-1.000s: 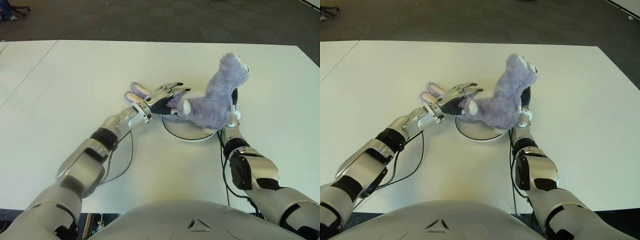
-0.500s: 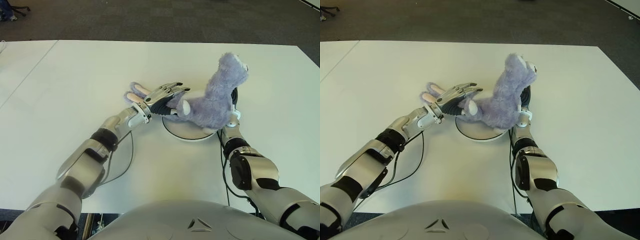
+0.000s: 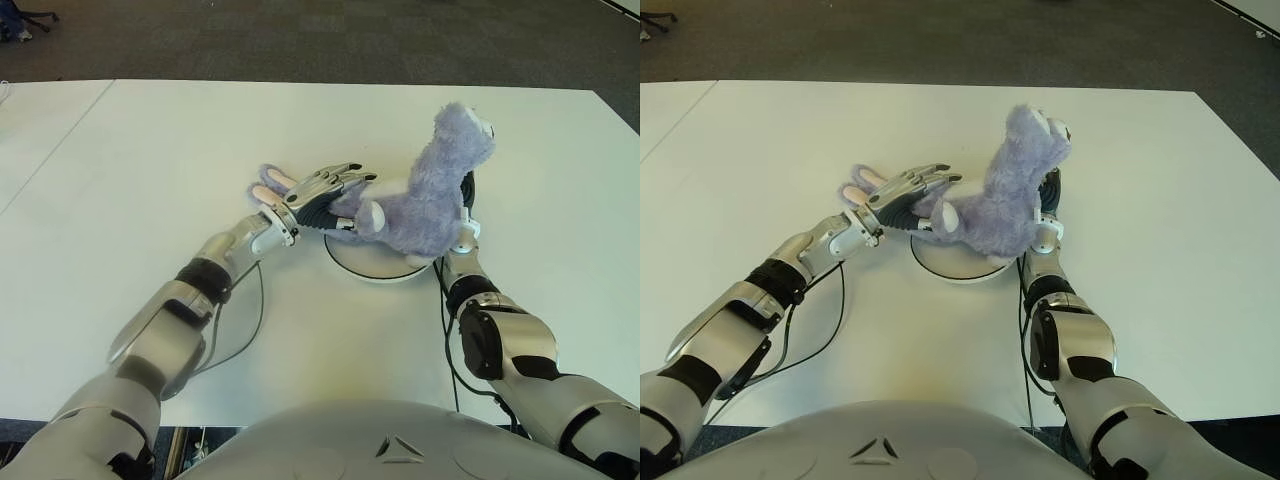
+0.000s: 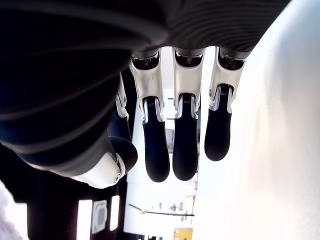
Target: Put the doll into the plate.
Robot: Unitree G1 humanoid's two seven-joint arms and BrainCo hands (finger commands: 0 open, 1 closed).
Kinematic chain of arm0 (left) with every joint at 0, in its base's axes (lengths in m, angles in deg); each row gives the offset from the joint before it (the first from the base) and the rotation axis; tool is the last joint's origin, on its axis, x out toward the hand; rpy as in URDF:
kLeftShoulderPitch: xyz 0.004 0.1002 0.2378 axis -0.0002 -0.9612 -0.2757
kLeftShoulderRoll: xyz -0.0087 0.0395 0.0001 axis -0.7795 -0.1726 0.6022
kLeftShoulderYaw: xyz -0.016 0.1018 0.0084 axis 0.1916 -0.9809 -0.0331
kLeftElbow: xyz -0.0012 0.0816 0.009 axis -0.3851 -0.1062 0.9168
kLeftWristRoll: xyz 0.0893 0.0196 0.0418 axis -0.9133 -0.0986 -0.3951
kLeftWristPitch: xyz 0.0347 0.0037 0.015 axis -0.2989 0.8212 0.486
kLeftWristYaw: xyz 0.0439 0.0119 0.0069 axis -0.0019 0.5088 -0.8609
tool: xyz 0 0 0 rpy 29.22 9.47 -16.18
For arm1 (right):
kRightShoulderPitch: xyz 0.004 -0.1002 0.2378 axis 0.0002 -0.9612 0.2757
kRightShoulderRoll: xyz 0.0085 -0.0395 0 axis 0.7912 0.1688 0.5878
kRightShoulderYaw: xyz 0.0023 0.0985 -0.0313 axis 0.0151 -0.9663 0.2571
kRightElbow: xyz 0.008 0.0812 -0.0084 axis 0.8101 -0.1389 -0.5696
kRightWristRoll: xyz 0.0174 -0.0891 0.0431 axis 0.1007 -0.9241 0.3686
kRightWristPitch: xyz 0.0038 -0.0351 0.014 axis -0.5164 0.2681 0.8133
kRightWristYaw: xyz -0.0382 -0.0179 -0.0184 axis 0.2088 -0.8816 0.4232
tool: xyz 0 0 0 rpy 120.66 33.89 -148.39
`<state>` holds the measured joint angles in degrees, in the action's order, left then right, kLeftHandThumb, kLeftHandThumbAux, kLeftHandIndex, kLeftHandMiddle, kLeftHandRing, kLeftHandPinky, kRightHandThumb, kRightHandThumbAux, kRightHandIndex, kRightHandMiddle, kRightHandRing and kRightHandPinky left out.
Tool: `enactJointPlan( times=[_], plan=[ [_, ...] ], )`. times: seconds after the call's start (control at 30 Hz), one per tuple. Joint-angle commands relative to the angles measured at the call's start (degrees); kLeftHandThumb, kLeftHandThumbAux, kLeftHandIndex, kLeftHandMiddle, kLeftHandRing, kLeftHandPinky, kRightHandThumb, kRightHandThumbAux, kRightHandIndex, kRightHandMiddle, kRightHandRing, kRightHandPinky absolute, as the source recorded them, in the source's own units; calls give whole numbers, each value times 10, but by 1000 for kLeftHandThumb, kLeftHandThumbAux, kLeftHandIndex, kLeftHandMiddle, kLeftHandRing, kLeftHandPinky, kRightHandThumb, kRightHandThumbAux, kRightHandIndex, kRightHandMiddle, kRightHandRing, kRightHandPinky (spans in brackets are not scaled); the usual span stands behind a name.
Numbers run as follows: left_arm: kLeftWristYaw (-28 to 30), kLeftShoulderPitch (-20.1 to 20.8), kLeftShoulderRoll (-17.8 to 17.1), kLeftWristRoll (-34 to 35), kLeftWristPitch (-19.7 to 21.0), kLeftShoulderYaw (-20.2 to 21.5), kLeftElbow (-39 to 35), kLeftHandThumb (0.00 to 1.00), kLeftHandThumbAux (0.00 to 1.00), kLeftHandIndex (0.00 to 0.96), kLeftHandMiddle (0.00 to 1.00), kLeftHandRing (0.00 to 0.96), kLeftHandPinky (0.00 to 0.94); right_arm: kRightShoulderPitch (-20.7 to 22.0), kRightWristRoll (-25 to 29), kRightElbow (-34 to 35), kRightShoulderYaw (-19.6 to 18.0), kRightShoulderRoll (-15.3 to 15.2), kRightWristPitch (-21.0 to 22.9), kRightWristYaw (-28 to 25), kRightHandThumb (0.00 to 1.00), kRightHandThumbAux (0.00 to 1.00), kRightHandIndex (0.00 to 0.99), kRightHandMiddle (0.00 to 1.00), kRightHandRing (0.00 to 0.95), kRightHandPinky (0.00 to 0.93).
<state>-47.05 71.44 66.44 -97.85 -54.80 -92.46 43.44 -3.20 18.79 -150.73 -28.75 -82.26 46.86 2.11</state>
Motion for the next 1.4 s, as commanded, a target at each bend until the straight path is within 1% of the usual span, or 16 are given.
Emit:
enactJointPlan(
  times=[0.03, 0.1, 0.23, 0.27, 0.3, 0.4, 0.43, 0.5, 0.6, 0.67, 0.73, 0.87, 1.07, 1.17, 1.27, 1.4],
  plan=[
    [49, -23, -63, -3, 16, 33, -67, 153, 197, 0, 0, 0, 0, -140, -8, -83, 9, 58, 54, 0, 686, 725, 423, 506, 508, 485],
    [35, -28, -72, -10, 16, 45, -96, 175, 176, 0, 0, 0, 0, -140, -7, -83, 8, 58, 53, -3, 685, 726, 423, 499, 497, 454],
    [29, -39, -85, -2, 11, 68, -135, 187, 171, 0, 0, 0, 0, -140, -8, -83, 9, 59, 53, 0, 686, 726, 423, 498, 498, 461],
    [30, -43, -88, 2, 9, 74, -145, 194, 170, 0, 0, 0, 0, -139, -9, -83, 10, 59, 54, 1, 685, 726, 422, 485, 482, 422],
    [31, -48, -90, 7, 8, 80, -157, 195, 169, 0, 0, 0, 0, -139, -10, -83, 11, 58, 54, 2, 685, 726, 422, 482, 478, 411],
    [40, -60, -97, 16, 10, 93, -187, 198, 170, 0, 0, 0, 0, -139, -11, -83, 12, 58, 55, 4, 684, 727, 422, 479, 474, 417],
    [45, -66, -100, 22, 11, 101, -205, 215, 169, 0, 0, 0, 0, -139, -13, -84, 13, 58, 56, 5, 684, 726, 423, 485, 481, 448],
    [54, -73, -105, 32, 15, 112, -232, 224, 167, 0, 0, 0, 0, -138, -14, -84, 14, 58, 56, 7, 684, 726, 423, 488, 484, 461],
    [64, -75, -106, 44, 18, 124, -248, 245, 159, 0, 0, 0, 0, -137, -15, -84, 15, 59, 57, 10, 683, 726, 423, 481, 472, 426],
    [69, -76, -105, 53, 18, 132, -255, 247, 158, 0, 0, 0, 0, -136, -14, -84, 14, 59, 59, 10, 683, 726, 423, 480, 471, 421],
    [73, -75, -104, 61, 15, 138, -255, 257, 153, 0, 0, 0, 0, -135, -15, -84, 14, 59, 61, 11, 683, 726, 423, 474, 464, 417],
    [87, -64, -105, 106, -14, 153, -230, 247, 157, 0, 0, 0, 0, -135, -15, -85, 14, 59, 61, 12, 683, 726, 423, 477, 470, 441],
    [112, -63, -102, 140, -21, 164, -220, 213, 156, 0, 0, 0, 0, -136, -16, -85, 15, 58, 61, 15, 682, 726, 423, 482, 473, 428],
    [105, -63, -101, 148, -39, 177, -195, 196, 152, 0, 0, 0, 0, -136, -17, -85, 16, 58, 62, 12, 683, 726, 423, 493, 485, 447],
    [96, -57, -102, 147, -56, 184, -171, 181, 153, 0, 0, 0, 0, -136, -18, -85, 17, 57, 63, 13, 684, 726, 424, 496, 486, 442],
    [74, -41, -103, 137, -84, 199, -117, 149, 161, 0, 0, 0, 0, -136, -18, -85, 16, 57, 65, 11, 685, 725, 424, 497, 488, 444]
  ],
)
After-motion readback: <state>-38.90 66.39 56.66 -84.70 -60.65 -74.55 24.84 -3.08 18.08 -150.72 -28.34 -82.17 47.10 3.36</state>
